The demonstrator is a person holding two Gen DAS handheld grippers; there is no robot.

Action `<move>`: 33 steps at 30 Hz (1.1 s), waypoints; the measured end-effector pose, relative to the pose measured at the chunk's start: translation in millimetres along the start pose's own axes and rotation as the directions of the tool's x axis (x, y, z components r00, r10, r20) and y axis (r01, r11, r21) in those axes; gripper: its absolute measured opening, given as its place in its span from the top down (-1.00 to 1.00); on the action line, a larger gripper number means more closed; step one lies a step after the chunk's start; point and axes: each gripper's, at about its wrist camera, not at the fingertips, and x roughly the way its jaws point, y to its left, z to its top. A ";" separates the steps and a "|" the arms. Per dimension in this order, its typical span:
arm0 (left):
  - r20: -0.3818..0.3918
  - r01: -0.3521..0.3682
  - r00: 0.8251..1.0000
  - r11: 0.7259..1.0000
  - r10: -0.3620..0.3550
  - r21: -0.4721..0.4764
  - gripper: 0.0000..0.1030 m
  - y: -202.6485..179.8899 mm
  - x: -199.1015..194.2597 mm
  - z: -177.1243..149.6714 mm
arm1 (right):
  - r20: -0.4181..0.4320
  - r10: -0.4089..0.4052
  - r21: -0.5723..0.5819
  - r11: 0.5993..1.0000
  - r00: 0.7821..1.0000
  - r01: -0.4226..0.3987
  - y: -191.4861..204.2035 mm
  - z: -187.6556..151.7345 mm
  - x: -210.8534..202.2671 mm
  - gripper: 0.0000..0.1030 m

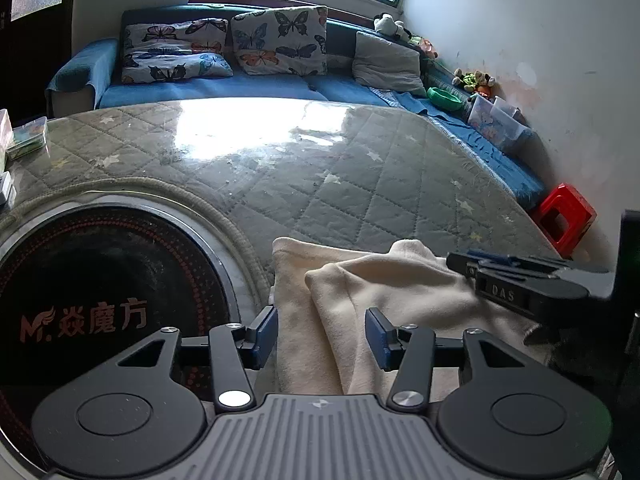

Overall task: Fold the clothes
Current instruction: 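Lower the folded edge and open both grippers to release it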

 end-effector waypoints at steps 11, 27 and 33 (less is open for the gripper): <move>-0.008 0.000 1.000 1.000 0.000 0.008 -0.09 0.6 2.0 -2.7 | 0.013 0.032 -0.013 0.999 0.999 -0.032 -0.5 -2.9 -28.4 0.58; -0.013 -0.030 0.999 0.999 0.031 0.038 -0.20 0.7 4.3 -6.0 | 0.026 0.048 0.011 0.999 0.999 -0.048 5.8 -2.2 -14.4 0.57; -0.023 -0.035 0.999 0.999 0.036 0.041 -0.22 0.0 5.2 -7.4 | 0.006 0.063 -0.026 0.998 0.998 -0.063 23.2 -0.7 0.3 0.55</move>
